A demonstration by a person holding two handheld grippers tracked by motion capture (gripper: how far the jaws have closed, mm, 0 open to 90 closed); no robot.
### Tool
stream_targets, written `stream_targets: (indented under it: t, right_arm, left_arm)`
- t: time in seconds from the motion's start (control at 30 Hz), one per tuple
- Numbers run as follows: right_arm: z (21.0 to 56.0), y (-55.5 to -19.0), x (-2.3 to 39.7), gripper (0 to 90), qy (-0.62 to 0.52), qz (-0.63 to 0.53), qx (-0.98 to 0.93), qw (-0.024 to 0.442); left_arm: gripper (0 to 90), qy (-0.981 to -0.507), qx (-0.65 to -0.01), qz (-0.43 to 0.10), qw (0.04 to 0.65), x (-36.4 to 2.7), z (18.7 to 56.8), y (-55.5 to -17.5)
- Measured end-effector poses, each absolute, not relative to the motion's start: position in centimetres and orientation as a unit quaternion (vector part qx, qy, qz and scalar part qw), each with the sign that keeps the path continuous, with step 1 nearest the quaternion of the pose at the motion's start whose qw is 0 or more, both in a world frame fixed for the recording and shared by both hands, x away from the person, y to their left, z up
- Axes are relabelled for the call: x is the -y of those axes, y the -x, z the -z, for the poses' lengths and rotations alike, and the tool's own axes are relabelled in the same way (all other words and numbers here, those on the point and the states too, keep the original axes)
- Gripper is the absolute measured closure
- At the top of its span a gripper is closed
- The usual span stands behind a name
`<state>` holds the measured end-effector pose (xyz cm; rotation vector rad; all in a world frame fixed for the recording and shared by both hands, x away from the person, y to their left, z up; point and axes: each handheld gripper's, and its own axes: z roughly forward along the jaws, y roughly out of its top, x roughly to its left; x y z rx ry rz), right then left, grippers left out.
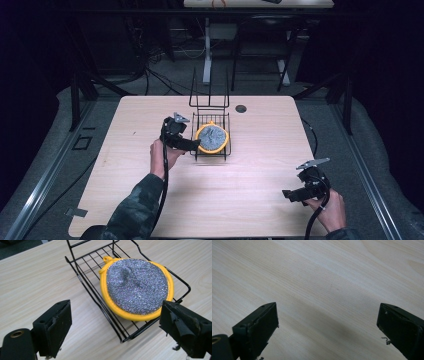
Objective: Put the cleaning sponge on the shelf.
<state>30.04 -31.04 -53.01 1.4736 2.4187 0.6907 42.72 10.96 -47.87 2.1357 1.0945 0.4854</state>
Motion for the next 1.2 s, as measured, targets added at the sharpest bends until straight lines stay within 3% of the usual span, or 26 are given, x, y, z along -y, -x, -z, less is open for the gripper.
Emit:
stream_targets:
  t: [0.67, 1.2]
  right_arm:
    - [53.0, -30.0, 31.0, 3.2, -0.503, -0.233, -0.825, 0.112]
    - [53.1, -29.9, 31.0, 3.3, -0.501, -0.226, -0.827, 0.115]
  left_arm:
    - [0.5, -0.830, -0.428, -0.194, 0.302, -16.6, 46.4, -39.3]
    - [0.2, -0.829, -0.453, -0.173, 0.279, -21.2, 48.4, -35.0]
